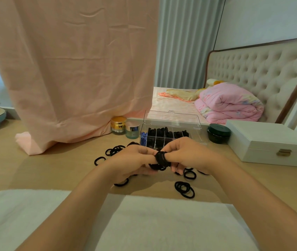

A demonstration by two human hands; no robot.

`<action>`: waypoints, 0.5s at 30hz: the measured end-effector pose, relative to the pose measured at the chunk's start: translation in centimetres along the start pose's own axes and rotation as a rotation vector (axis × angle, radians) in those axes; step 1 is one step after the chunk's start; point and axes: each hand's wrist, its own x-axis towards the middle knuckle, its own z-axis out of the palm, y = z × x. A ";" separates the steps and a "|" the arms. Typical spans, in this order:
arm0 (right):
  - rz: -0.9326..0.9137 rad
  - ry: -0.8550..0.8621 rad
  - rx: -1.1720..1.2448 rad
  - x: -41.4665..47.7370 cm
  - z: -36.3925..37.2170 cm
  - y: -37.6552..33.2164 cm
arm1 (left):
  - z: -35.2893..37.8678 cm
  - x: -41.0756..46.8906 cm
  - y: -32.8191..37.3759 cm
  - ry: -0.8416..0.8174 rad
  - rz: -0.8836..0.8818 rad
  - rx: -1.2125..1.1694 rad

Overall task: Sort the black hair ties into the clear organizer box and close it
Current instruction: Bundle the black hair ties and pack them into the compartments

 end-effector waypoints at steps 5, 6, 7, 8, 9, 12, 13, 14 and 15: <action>-0.012 0.116 -0.110 0.5 0.2 0.3 | 0.3 0.0 0.2 -0.083 0.024 -0.160; -0.028 0.137 -0.144 0.6 0.2 0.3 | 0.4 0.1 0.1 -0.075 0.039 -0.112; -0.049 0.150 -0.172 0.6 0.3 0.1 | 0.5 0.3 -0.1 -0.047 0.050 -0.076; -0.069 0.154 -0.193 0.6 0.3 0.1 | 0.5 0.4 -0.2 -0.009 0.051 -0.062; -0.082 0.146 -0.204 0.5 0.1 0.0 | 0.5 0.5 -0.3 0.017 0.048 -0.056; -0.089 0.055 -0.130 0.0 -0.8 -0.1 | 0.4 0.6 -0.3 0.043 0.053 -0.026; -0.093 0.025 -0.081 -0.2 -1.3 0.0 | 0.4 0.6 -0.2 0.054 0.066 -0.009; -0.096 0.010 -0.031 -0.3 -1.8 0.1 | 0.5 0.7 -0.1 0.071 0.082 0.002; -0.095 0.019 0.016 -0.3 -2.1 0.3 | 0.7 0.8 0.1 0.087 0.098 0.007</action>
